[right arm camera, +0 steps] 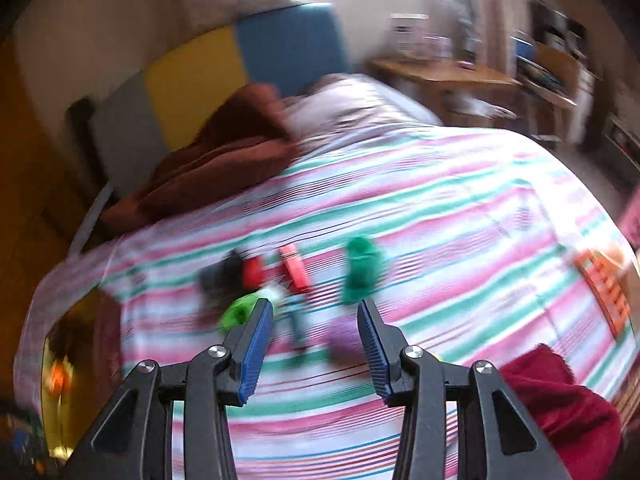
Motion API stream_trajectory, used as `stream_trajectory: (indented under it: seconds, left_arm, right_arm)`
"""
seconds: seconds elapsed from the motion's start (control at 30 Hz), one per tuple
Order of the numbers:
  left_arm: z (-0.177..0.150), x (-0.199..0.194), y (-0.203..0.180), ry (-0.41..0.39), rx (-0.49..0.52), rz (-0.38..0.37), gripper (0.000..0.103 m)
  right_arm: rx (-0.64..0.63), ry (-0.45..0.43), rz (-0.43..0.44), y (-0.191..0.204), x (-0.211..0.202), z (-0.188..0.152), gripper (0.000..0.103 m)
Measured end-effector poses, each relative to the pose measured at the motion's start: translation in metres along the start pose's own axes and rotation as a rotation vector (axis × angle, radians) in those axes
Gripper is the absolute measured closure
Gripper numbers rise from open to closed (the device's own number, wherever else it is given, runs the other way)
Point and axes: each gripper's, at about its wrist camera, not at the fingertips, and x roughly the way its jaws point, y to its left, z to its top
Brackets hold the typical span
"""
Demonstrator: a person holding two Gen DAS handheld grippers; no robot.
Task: Organize rigid objects
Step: 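Withdraw the right tool from the tray toward the remaining objects, then grasp the green plug-shaped object with the left tool while the right tool approaches the yellow case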
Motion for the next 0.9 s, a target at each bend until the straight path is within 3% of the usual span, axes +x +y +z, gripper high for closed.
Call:
stream_trajectory:
  seconds: [0.13,0.17,0.23,0.3,0.57,0.9]
  left_arm:
    - [0.017,0.003,-0.027,-0.001,0.041,-0.069,0.016]
    - [0.020,0.004,-0.033,-0.005,0.054,-0.082,0.016]
    - [0.029,0.006,-0.053,-0.017,0.102,-0.106,0.016]
    - [0.036,0.010,-0.071,-0.018,0.133,-0.140,0.017]
    - [0.056,0.055,-0.161,0.068,0.266,-0.253,0.022]
    - [0.073,0.125,-0.256,0.154,0.447,-0.325,0.021]
  right_arm:
    - [0.112,-0.025,-0.043,-0.040,0.009,-0.007,0.059]
    - [0.175,0.006,-0.056,-0.052,0.015,-0.010,0.059]
    - [0.254,-0.008,0.013,-0.067,0.013,-0.008,0.058]
    - [0.257,-0.021,-0.002,-0.067,0.011,-0.009,0.057]
    - [0.253,0.003,0.072,-0.060,0.017,-0.010,0.057]
    - [0.298,0.006,0.134,-0.065,0.017,-0.010,0.056]
